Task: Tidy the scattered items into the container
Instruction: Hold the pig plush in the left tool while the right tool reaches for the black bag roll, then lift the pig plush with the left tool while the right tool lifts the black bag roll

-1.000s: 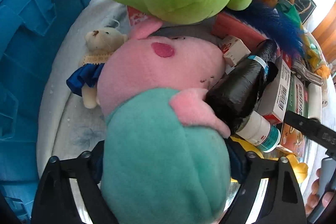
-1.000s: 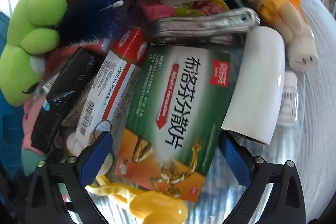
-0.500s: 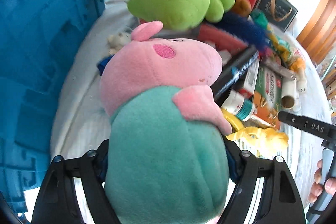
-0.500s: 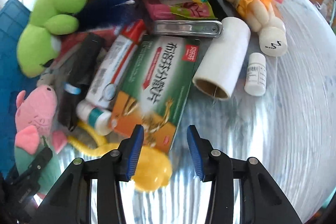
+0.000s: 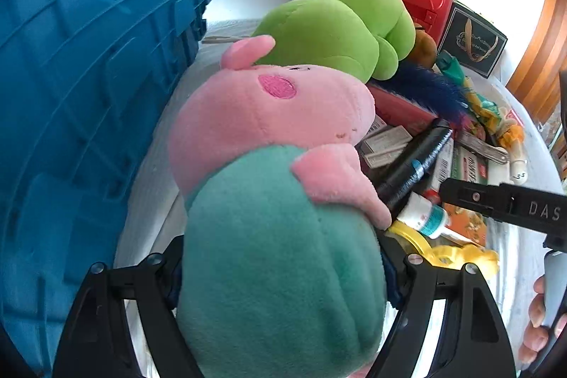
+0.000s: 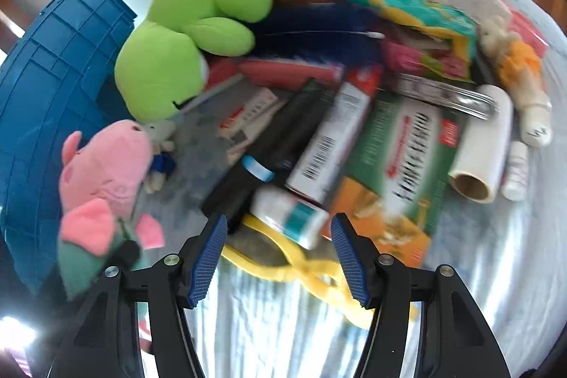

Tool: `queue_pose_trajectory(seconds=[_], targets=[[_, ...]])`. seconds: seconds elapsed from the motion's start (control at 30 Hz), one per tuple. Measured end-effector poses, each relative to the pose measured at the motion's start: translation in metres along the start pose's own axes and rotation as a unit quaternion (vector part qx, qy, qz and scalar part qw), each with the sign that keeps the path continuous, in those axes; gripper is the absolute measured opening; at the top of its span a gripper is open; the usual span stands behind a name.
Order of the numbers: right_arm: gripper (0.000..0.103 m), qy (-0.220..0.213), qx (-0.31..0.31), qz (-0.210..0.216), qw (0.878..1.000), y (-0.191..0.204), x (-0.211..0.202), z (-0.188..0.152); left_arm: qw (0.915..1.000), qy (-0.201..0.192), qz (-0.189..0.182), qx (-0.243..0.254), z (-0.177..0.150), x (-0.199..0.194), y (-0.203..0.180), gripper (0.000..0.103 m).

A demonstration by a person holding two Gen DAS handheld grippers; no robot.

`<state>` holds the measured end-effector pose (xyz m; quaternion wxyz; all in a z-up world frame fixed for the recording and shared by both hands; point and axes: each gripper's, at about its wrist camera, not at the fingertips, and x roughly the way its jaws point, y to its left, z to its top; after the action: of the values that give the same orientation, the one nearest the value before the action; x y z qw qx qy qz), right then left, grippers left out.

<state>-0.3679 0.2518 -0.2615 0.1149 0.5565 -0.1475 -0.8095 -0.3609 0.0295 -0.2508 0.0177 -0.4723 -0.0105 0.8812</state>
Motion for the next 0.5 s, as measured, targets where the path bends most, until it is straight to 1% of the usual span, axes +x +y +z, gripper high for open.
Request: queue_pose_trajectory(seconds=[0.13, 0.17, 0.27, 0.4, 0.47, 0.5], targets=[[0.061, 0.004, 0.026, 0.003, 1.0, -0.001, 0.019, 0.011, 0.9999, 0.006, -0.01, 0.008, 0.008, 0.026, -0.004, 0.08], [0.06, 0.006, 0.033, 0.005, 0.999, -0.003, 0.024, 0.013, 0.9998, 0.013, -0.011, 0.009, 0.01, 0.035, -0.004, 0.08], [0.06, -0.011, 0.039, 0.006, 0.999, 0.0, 0.028, 0.023, 0.999, 0.04, -0.018, 0.0, 0.009, 0.059, 0.001, 0.08], [0.06, -0.012, 0.034, -0.004, 0.999, 0.009, 0.035, 0.036, 0.9989, 0.037, -0.03, -0.005, 0.01, 0.067, 0.002, 0.08], [0.057, -0.004, 0.025, -0.007, 1.0, 0.014, 0.041, 0.038, 0.9987, 0.038, -0.033, -0.007, 0.01, 0.068, 0.003, 0.08], [0.048, 0.012, 0.025, -0.005, 1.0, 0.016, 0.045, 0.036, 0.9985, 0.039, -0.036, -0.009, 0.009, 0.066, 0.004, 0.08]])
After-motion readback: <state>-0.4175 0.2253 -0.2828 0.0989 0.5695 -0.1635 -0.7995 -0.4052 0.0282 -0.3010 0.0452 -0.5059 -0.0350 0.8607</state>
